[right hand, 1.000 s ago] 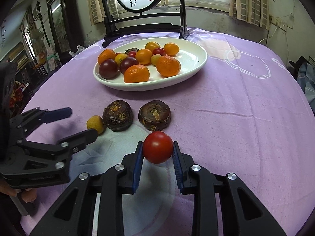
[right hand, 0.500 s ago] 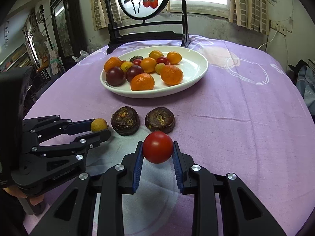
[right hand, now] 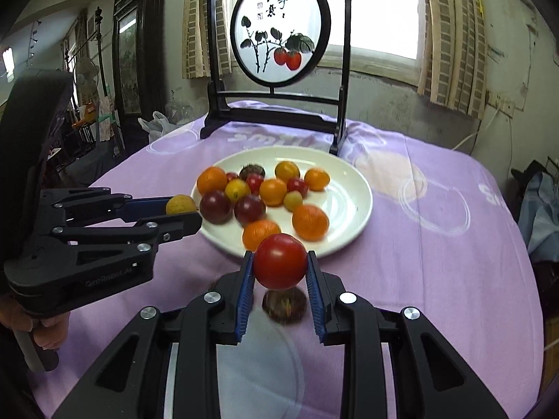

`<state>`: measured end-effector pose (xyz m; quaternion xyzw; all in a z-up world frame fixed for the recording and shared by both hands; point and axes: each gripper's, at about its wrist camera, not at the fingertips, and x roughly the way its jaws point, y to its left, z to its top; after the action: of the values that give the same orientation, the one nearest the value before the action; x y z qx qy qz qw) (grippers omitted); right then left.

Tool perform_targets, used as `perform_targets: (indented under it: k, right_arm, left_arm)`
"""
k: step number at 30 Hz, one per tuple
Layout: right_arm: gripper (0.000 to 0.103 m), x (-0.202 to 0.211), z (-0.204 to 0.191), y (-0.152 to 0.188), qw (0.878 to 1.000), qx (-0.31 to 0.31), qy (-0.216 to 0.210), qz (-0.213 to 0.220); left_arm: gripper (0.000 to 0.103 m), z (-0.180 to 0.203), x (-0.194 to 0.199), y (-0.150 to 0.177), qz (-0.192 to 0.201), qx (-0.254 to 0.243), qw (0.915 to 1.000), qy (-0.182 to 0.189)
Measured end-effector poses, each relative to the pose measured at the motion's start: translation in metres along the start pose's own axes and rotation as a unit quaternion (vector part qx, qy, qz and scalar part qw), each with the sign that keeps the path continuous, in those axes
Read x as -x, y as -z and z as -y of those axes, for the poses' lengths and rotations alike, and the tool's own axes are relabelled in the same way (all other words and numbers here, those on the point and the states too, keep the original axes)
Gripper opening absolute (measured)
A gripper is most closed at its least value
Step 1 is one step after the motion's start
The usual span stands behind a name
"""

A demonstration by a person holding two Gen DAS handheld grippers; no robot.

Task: Organize fruits
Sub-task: 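Carry both fruits over the white plate and open both tools to release them, then move both open tools back toward the two passion fruits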

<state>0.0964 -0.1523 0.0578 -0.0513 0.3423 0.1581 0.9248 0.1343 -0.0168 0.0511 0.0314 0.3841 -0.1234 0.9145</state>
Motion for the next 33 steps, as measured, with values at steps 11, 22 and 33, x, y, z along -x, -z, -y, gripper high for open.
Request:
perform_targets:
  k: [11,22,33]
  right_arm:
    - [0.029,-0.072,0.000,-0.043,1.000,-0.002,0.001,-0.021]
    - [0.033,-0.101,0.006,-0.037,0.999,-0.020,-0.018,-0.044]
    - [0.048,-0.063,0.015,-0.018,0.999,-0.031,-0.018,-0.032]
  left_arm:
    - [0.029,-0.026,-0.060,-0.037,-0.033,0.042,0.9983,-0.025]
    - [0.067,-0.042,-0.073,-0.039,-0.034,0.073,0.9961,-0.034]
    - [0.084,-0.019,-0.035,-0.024,-0.012,0.054,0.9980,-0.029]
